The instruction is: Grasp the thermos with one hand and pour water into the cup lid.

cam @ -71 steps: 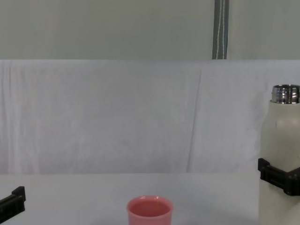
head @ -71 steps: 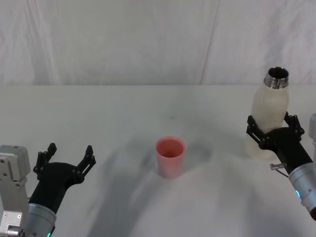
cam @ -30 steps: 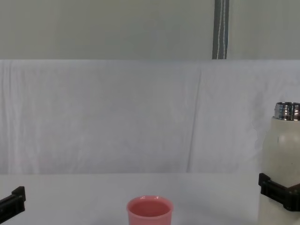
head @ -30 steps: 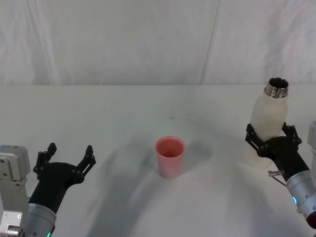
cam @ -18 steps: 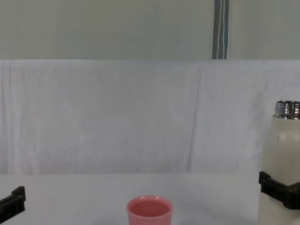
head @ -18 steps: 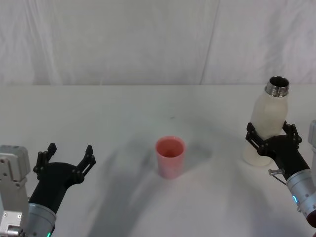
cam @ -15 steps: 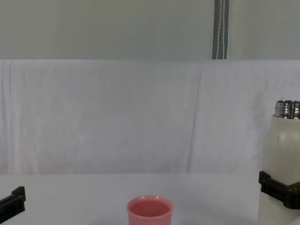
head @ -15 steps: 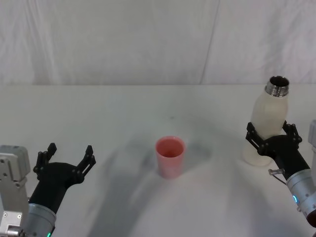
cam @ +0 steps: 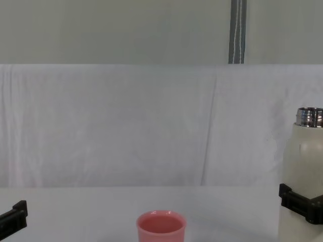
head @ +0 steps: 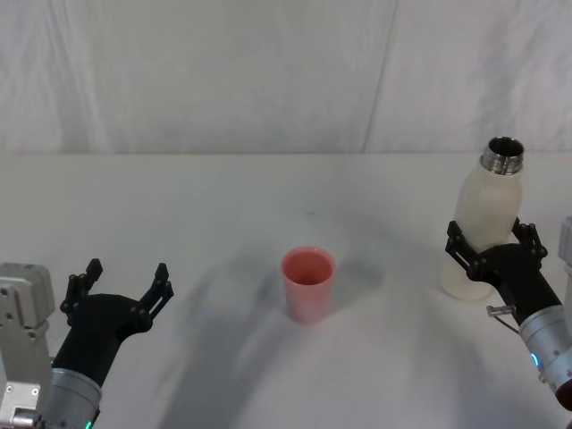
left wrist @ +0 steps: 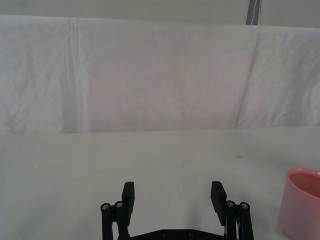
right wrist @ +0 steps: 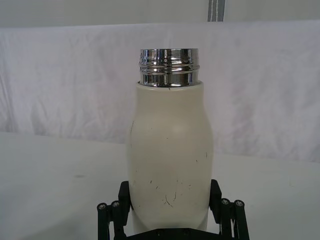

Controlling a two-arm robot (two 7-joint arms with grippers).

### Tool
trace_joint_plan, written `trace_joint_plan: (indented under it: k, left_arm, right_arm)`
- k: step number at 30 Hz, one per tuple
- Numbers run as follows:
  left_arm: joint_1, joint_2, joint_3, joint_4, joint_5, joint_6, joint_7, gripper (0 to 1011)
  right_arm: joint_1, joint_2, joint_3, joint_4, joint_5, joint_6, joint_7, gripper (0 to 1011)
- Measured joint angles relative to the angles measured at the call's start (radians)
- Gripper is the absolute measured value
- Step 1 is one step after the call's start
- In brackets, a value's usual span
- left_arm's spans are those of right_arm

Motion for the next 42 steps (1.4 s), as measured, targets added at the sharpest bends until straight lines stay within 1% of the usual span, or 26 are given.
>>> trace_joint_plan:
  k: [7, 9, 10, 27, 42]
  left_arm:
    - [0.0, 0.0, 0.0, 0.0, 0.0, 0.0, 0.0, 1001]
    - [0.0, 0.0, 0.0, 0.0, 0.0, 0.0, 0.0, 1001]
    - [0.0, 0.0, 0.0, 0.0, 0.0, 0.0, 0.0, 1001]
    - [0.0, 0.0, 0.0, 0.0, 0.0, 0.0, 0.0, 1001]
    - [0.0, 0.0, 0.0, 0.0, 0.0, 0.0, 0.0, 1001]
  right_arm:
    - [0.0, 0.0, 0.0, 0.0, -0.001, 0.0, 0.0, 952]
    - [0.0, 0.0, 0.0, 0.0, -0.001, 0.0, 0.0, 972]
    - [0.0, 0.0, 0.0, 0.0, -0.001, 0.0, 0.0, 1003]
    - [0.0, 0.0, 0.0, -0.001, -0.001, 0.001, 0.0, 1001]
    - [-0.011, 0.001, 0.003, -0.02, -0.003, 0.004, -0.004, 1001]
